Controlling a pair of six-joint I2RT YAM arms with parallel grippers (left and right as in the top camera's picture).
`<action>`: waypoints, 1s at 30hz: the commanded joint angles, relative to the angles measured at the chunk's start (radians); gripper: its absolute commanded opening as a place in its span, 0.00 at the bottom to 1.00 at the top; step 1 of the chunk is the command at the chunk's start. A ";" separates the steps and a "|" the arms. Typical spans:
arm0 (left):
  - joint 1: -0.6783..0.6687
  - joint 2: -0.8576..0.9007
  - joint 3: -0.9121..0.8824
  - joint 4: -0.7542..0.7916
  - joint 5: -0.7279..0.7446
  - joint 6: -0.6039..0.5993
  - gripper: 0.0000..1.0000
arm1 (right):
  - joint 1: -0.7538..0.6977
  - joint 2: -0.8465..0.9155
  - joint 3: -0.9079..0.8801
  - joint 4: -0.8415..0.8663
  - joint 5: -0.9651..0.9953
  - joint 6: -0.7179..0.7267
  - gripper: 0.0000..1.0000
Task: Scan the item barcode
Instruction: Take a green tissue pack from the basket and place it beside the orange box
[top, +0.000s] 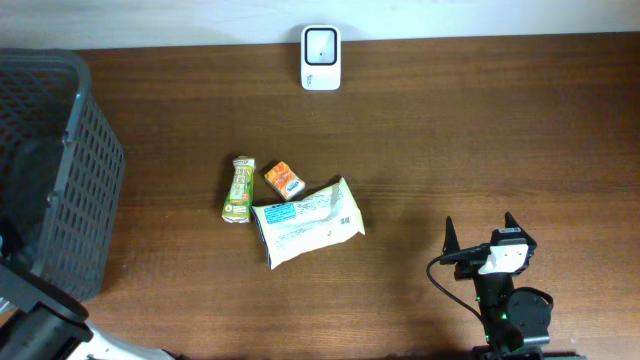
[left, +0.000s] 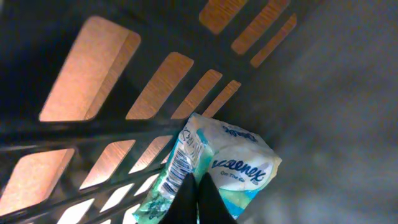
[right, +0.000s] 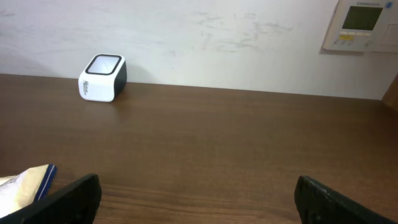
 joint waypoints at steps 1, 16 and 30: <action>-0.011 0.006 0.037 -0.021 0.046 -0.003 0.00 | 0.005 -0.004 -0.007 -0.004 0.012 0.001 0.99; -0.818 -0.560 0.220 -0.275 0.500 -0.285 0.00 | 0.005 -0.004 -0.007 -0.004 0.012 0.001 0.99; -1.419 0.114 0.180 -0.214 0.526 -0.435 0.00 | 0.005 -0.004 -0.007 -0.004 0.012 0.001 0.99</action>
